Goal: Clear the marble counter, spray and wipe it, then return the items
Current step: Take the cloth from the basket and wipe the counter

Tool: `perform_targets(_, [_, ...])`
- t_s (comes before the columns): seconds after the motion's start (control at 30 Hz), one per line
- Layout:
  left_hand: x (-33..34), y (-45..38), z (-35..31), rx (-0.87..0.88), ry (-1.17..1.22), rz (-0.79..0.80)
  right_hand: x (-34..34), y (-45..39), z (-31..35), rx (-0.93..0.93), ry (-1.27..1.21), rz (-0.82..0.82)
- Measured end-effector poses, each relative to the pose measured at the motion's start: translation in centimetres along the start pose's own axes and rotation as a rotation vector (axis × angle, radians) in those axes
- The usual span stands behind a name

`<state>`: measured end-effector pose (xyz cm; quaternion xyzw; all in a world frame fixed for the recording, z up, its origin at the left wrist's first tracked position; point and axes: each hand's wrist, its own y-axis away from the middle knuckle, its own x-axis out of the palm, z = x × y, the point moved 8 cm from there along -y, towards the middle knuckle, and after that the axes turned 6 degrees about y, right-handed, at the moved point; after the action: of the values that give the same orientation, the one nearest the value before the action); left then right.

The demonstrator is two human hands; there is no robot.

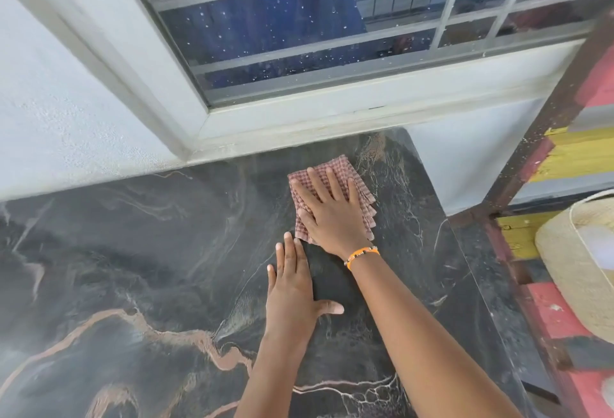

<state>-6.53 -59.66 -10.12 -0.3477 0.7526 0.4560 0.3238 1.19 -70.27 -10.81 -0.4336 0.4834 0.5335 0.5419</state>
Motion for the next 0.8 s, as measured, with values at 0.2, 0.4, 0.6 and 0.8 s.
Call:
perform_targets(0.2, [0.2, -0.2, 0.4, 0.000, 0.029, 0.009, -0.8, -6.3, -2.7, -0.010, 0.029, -0.017])
perform_targets(0.4, [0.2, 0.1, 0.5, 0.018, 0.041, -0.006, -2.0, -6.0, -10.7, 0.167, 0.042, -0.065])
perform_targets(0.6, [0.3, 0.0, 0.6, 0.026, 0.067, -0.020, -2.6, -3.5, -15.5, 0.440, -0.004, -0.076])
perform_targets(0.8, [0.2, 0.1, 0.6, 0.048, 0.088, -0.074, -2.4, 3.7, -14.2, 0.545, 0.035, -0.042])
